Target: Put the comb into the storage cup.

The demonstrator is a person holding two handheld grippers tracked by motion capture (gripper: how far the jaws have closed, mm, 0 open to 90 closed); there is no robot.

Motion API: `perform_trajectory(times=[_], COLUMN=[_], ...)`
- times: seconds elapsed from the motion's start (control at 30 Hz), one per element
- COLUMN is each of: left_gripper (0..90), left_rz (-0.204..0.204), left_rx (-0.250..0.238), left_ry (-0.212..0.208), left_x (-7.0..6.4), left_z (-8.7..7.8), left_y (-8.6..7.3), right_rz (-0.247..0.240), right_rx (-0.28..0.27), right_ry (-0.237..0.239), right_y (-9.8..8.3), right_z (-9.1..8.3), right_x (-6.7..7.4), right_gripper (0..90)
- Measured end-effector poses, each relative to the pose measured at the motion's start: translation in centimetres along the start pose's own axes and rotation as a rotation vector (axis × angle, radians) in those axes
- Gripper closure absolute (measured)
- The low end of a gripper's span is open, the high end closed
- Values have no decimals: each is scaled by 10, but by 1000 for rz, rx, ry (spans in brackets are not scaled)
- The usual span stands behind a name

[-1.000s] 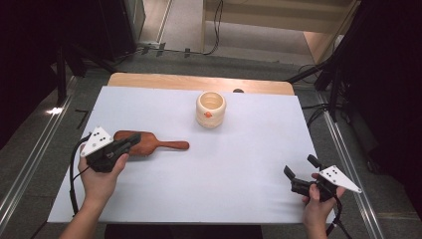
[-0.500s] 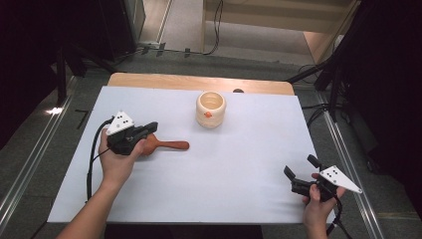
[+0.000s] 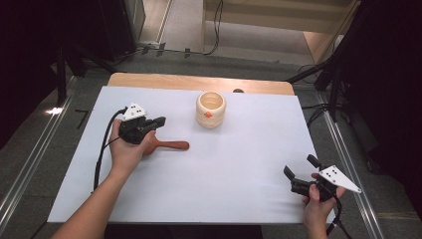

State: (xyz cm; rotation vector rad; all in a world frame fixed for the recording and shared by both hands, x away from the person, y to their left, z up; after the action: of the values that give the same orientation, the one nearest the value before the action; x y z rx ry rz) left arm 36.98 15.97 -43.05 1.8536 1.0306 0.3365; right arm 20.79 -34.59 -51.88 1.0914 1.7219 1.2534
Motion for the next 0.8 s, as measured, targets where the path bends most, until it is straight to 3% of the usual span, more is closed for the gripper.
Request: perform_trajectory(times=[0.17, 0.23, 0.27, 0.33, 0.37, 0.67, 0.8], left_gripper=[900, 900, 900, 900, 900, 900, 900], left_rz=[4, -4, -4, -5, -3, -20, 1], left_rx=[54, 92, 135, 151, 186, 274, 323], left_ry=[24, 24, 24, 26, 26, 33, 45], left_x=[2, 2, 3, 3, 3, 4, 1], left_z=[9, 14, 19, 22, 27, 43, 54], left_y=[3, 4, 5, 5, 5, 4, 6], right_rz=[-3, -2, 1, 1, 1, 0, -3], right_rx=[-1, -1, 0, 1, 1, 1, 5], right_ry=[0, -4, -5, -6, -7, -7, -5], right_y=[0, 0, 0, 0, 0, 0, 0], right_z=[0, 0, 0, 0, 0, 1, 1], right_x=[0, 0, 0, 0, 0, 0, 0], right_gripper=[0, 0, 0, 0, 0, 0, 0])
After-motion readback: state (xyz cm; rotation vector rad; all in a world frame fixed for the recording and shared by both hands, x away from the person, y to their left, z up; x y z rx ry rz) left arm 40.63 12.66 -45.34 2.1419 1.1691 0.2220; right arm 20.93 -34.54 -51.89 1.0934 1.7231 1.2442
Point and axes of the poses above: each handheld gripper's, and its own axes: z roughly forward along the jaws, y roughly out of its top, x roughly to its left, the point moved 1 cm from there along z, roughly forward along the jaws, and after that the axes turned 10 degrees about -z, right-handed, at the moved point
